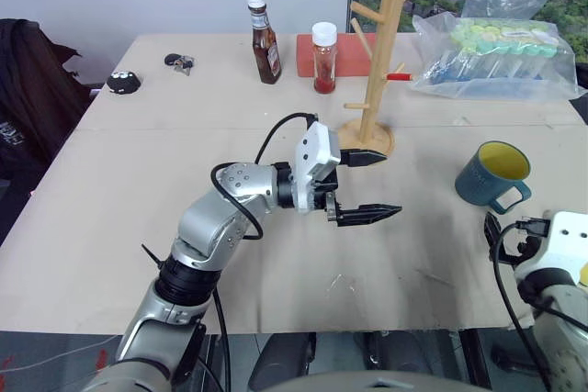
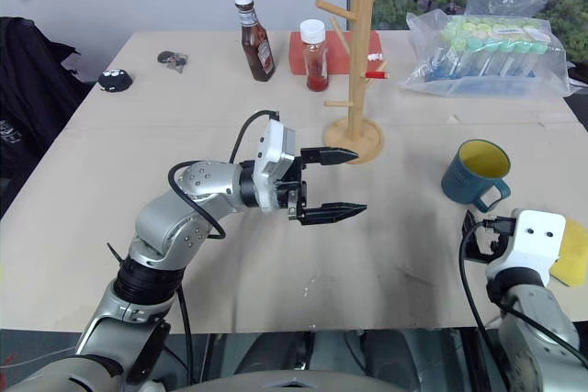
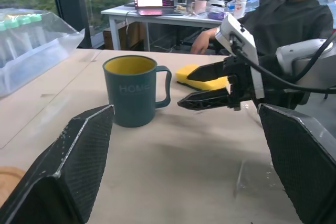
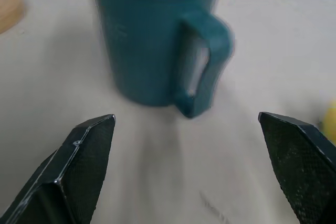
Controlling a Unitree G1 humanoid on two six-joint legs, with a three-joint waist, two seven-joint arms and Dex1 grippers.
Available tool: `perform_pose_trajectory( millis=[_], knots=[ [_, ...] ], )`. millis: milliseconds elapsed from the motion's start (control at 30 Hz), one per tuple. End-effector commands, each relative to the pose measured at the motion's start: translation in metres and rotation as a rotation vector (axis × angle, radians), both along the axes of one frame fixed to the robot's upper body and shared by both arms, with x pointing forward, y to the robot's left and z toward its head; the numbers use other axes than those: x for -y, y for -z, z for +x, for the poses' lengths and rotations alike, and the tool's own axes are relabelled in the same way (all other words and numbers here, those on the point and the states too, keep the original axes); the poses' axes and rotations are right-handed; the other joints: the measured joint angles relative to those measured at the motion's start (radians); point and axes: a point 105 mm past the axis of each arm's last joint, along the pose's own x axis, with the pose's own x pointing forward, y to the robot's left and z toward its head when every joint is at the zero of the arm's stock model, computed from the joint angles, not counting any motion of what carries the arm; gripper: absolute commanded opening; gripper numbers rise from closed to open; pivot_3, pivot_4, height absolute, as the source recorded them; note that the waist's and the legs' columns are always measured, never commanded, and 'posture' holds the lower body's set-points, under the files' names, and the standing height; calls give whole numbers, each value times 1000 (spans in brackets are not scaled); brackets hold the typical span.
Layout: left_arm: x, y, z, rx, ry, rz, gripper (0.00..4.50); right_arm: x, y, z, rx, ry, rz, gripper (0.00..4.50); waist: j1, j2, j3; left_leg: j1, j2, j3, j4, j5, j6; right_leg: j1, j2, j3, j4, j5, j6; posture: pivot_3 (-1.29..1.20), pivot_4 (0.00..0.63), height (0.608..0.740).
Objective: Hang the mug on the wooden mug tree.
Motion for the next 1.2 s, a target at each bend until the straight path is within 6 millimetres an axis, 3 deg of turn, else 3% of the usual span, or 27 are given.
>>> perform_pose_trajectory(
  millis=[33,367,833,967,1067,1200],
  knots=[
    [1,-19,-7,71,20,-16,4500,3,-4,9,57,74,-15,4427,-2,0,0,0,0,0,0,0,0,0,0,0,0,0,0,0,150,740],
    [-4,-22,-4,80,-9,1,4500,16,0,29,121,207,-16,4427,-3,1,1,-1,0,0,-1,0,0,-2,0,0,0,0,0,0,150,740],
    [-4,-23,-6,83,-19,-2,4500,22,0,38,156,218,-29,4427,-5,1,1,0,0,1,-1,0,0,-2,1,1,0,0,0,0,150,740],
    [-3,-24,-6,86,-17,1,4500,26,4,51,150,225,-24,4427,-7,2,1,0,0,2,-1,0,0,-2,1,2,0,0,0,0,150,740],
    [-4,-25,-5,91,-25,4,4500,31,5,56,159,241,-25,3624,-6,2,1,0,0,2,-1,0,0,-2,1,2,0,0,0,0,150,740],
    [-5,-25,-5,93,-32,4,4500,34,6,64,170,217,-9,1915,-6,2,1,0,0,2,-1,0,0,-2,1,2,0,0,0,0,150,740]
  ],
)
